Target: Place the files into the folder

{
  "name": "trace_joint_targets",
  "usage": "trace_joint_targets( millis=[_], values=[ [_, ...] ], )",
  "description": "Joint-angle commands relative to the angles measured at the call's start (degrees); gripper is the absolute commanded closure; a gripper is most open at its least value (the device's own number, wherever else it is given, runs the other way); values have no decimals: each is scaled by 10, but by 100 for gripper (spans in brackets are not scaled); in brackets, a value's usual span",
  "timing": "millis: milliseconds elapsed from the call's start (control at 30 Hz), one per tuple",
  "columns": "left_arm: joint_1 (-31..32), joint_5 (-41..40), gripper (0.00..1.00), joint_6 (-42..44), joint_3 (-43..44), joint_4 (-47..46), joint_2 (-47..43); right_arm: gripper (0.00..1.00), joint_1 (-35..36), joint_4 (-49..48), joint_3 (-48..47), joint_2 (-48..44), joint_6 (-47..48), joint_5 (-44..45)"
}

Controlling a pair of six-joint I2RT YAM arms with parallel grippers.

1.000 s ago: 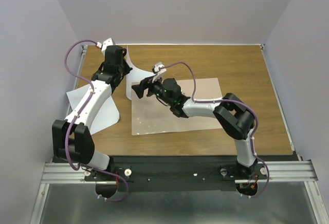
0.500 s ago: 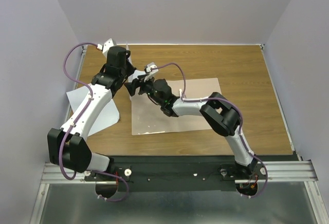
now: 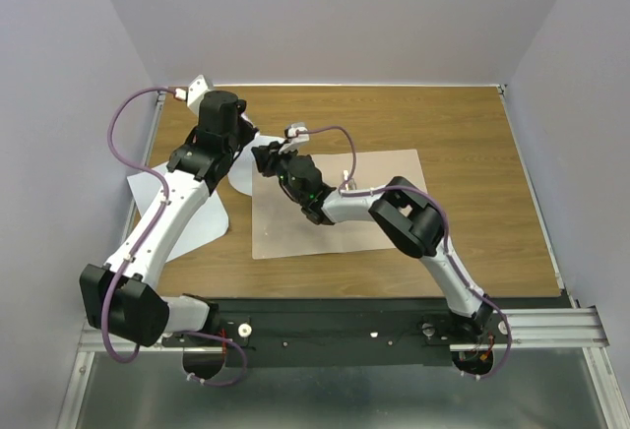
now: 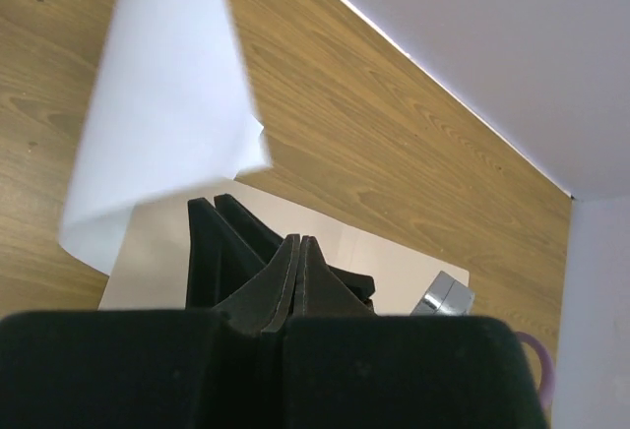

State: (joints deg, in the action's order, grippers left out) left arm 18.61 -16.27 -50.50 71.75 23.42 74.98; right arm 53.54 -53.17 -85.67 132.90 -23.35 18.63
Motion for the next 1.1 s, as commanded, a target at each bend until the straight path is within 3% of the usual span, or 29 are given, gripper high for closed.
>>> trace_joint_targets(
  millis=[0, 133, 300, 333, 400, 433, 467, 533, 567, 667, 800, 1067],
  values=[
    [4, -33, 100, -18, 9, 21, -17, 78, 3, -50, 6, -4, -27, 35],
    [5, -31, 100, -9, 15, 22, -18, 99, 4, -63, 28, -29, -25, 3],
    [5, -39, 100, 7, 17, 39, -29, 99, 3, -49, 20, -50, -6, -33],
    [-1, -46, 79, 7, 15, 46, -33, 99, 3, -48, 31, -60, -6, -38],
    [-13, -60, 47, 12, 2, 61, -38, 96, 3, -48, 76, -91, -10, -39],
    [-23, -62, 23, 8, -7, 67, -44, 91, 3, -47, 96, -103, -10, -37],
    [-52, -48, 20, 4, -19, 63, -46, 79, 3, -45, 114, -116, -12, -32],
    [-87, -25, 18, 15, -69, 43, -56, 62, 2, -37, 168, -152, -14, -24],
    [-120, -17, 18, 18, -84, 33, -58, 47, 2, -33, 185, -163, -15, -22],
    [-180, 9, 17, 39, -144, 9, -59, 31, -6, -2, 247, -207, -37, -27],
    [-299, 50, 17, 72, -219, -51, -48, 20, -30, 39, 293, -251, -77, -52],
    [-362, 73, 16, 86, -163, -91, 121, 18, -125, 90, 334, -294, -130, -225]
  ],
)
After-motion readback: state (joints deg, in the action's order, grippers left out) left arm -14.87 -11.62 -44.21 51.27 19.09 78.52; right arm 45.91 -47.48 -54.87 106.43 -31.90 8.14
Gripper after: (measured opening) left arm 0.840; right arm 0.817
